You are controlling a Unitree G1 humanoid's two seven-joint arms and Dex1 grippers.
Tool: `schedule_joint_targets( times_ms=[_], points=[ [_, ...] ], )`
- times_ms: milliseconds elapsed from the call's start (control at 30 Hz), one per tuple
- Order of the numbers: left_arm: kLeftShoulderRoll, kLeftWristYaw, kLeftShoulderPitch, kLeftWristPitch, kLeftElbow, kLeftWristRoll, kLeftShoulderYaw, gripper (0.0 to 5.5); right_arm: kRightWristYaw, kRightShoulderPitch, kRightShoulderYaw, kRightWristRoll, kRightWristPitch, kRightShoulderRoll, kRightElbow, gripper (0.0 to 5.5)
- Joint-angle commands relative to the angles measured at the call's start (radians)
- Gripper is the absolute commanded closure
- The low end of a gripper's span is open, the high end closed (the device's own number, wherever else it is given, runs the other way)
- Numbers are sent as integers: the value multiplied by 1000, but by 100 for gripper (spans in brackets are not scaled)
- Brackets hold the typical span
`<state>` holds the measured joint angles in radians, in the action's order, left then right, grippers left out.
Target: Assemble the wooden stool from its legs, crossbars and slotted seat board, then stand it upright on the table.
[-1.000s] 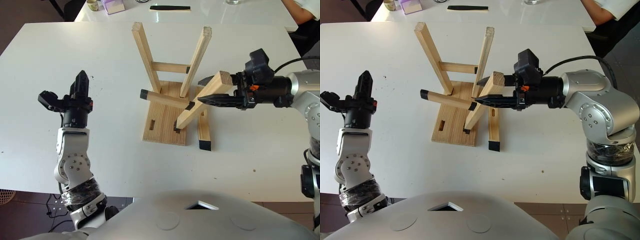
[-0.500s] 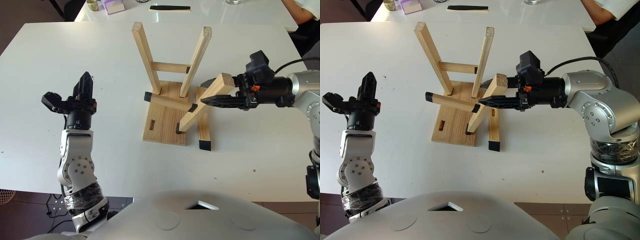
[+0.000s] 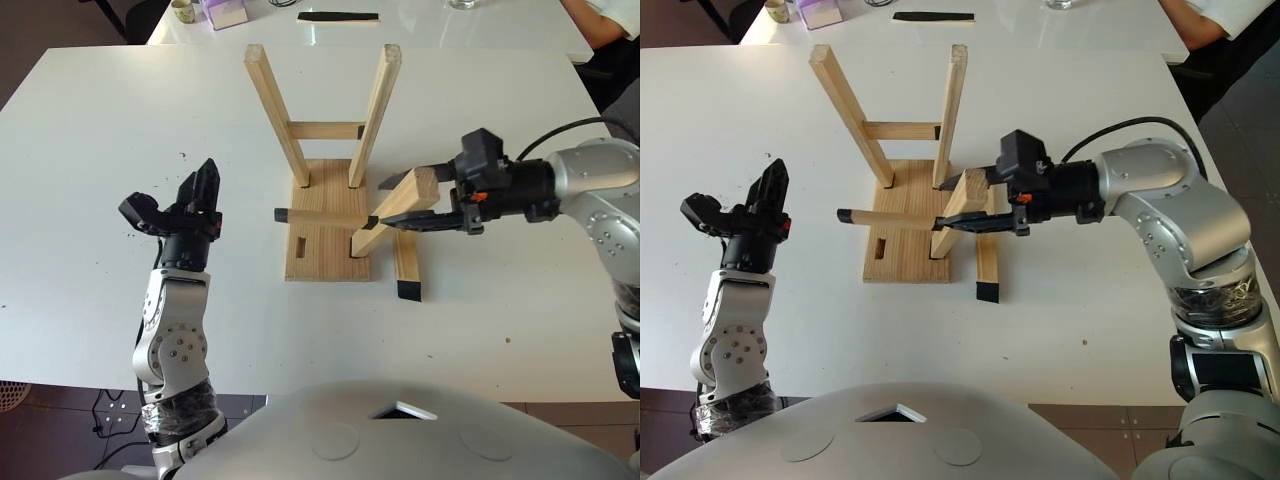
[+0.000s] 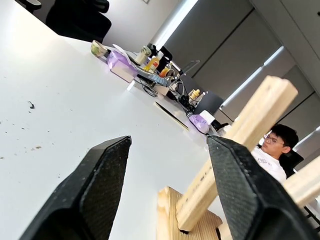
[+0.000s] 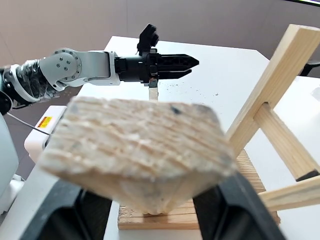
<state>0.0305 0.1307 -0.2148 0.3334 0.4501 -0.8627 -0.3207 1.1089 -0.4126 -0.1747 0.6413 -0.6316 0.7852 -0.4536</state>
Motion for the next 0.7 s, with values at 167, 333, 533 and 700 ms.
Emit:
schedule_joint_targets(
  times_ms=[167,333,533,700],
  points=[
    [-22,7,-12,-27,-17,73,66,269,-103,22,-202,-147,-94,-40,133,349],
    [-28,12,-10,-58,-52,85,53,269,-132,-17,-204,-136,-106,-56,195,349],
    [-12,26,13,-74,-100,81,22,269,-134,-24,-53,-21,-31,-107,170,289],
    [25,39,34,-71,-139,53,-41,269,-118,48,51,-2,-43,-50,100,243]
  ],
)
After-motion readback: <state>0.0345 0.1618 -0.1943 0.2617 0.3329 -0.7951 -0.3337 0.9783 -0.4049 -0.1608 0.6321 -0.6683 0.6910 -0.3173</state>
